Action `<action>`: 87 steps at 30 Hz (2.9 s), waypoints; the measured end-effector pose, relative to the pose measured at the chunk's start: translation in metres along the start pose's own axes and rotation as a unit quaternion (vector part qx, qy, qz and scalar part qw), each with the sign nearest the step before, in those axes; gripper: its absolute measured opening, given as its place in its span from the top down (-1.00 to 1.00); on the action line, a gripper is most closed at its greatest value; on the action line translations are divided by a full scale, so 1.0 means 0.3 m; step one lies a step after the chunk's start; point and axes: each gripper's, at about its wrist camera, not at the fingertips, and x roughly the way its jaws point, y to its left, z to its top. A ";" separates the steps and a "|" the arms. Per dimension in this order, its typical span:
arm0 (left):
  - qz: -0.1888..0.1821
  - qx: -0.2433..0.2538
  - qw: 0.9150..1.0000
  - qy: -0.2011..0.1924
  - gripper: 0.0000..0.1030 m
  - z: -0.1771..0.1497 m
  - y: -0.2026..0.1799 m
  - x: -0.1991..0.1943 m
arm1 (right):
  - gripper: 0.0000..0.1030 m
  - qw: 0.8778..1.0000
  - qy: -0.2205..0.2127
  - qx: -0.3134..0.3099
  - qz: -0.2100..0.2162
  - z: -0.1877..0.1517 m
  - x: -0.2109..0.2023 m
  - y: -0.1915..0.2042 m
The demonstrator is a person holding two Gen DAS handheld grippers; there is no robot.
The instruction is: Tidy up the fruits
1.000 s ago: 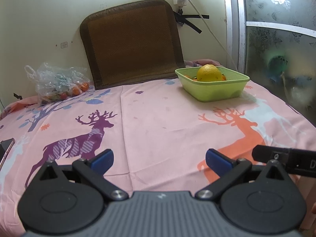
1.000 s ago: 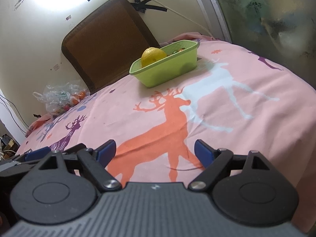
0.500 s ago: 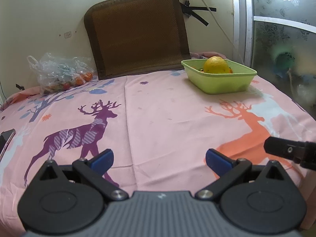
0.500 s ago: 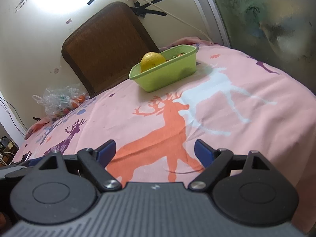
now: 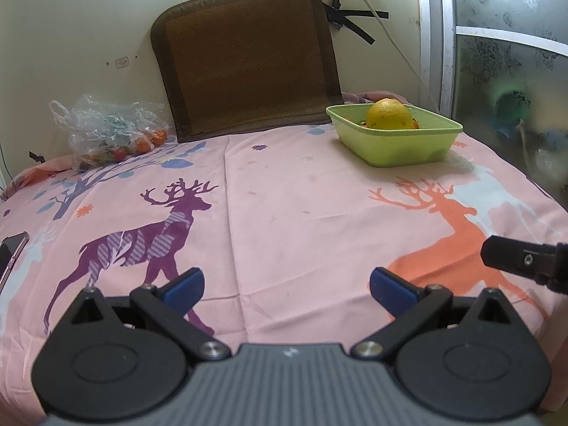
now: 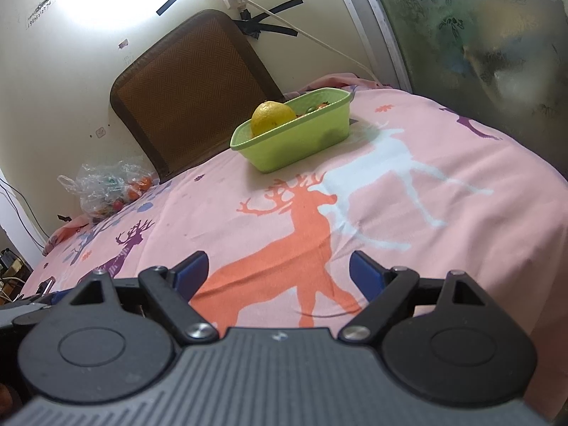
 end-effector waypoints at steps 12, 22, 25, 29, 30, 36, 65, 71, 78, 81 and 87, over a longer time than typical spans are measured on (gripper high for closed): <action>0.005 0.005 1.000 0.002 -1.00 -0.003 -0.011 0.004 | -0.72 1.000 0.000 0.001 0.000 0.001 0.001 -0.006; 0.006 0.006 1.000 0.002 -1.00 -0.004 -0.008 0.007 | -0.72 1.000 -0.002 0.001 -0.001 -0.003 0.000 -0.006; 0.012 0.009 1.000 0.003 -1.00 -0.004 -0.011 0.010 | -0.72 1.000 -0.002 0.002 -0.001 -0.003 0.000 -0.006; 0.016 0.013 1.000 0.002 -1.00 -0.005 -0.014 0.009 | -0.72 1.000 -0.002 0.002 -0.001 -0.003 0.001 -0.006; 0.017 0.013 1.000 0.002 -1.00 -0.004 -0.014 0.009 | -0.72 1.000 -0.001 0.002 -0.001 -0.002 0.000 -0.007; 0.023 0.012 1.000 0.003 -1.00 -0.003 -0.012 0.011 | -0.71 1.000 -0.001 0.001 0.000 -0.001 -0.001 -0.007; 0.046 0.021 0.999 -0.006 -1.00 0.001 -0.012 0.004 | -0.71 1.000 -0.005 0.000 -0.001 0.005 -0.002 -0.007; 0.044 0.018 0.999 -0.003 -1.00 -0.002 -0.011 0.004 | -0.71 1.000 -0.006 0.001 -0.002 0.012 -0.003 -0.003; 0.041 0.020 0.999 0.003 -1.00 -0.007 -0.009 0.011 | -0.71 1.000 -0.007 0.002 -0.002 0.010 -0.005 -0.002; 0.040 0.021 0.999 0.005 -1.00 -0.008 -0.010 0.014 | -0.71 1.000 -0.008 0.003 -0.003 0.006 -0.007 -0.003; 0.041 0.023 0.999 0.006 -1.00 -0.009 -0.013 0.015 | -0.71 1.000 -0.008 0.004 -0.003 0.006 -0.006 -0.006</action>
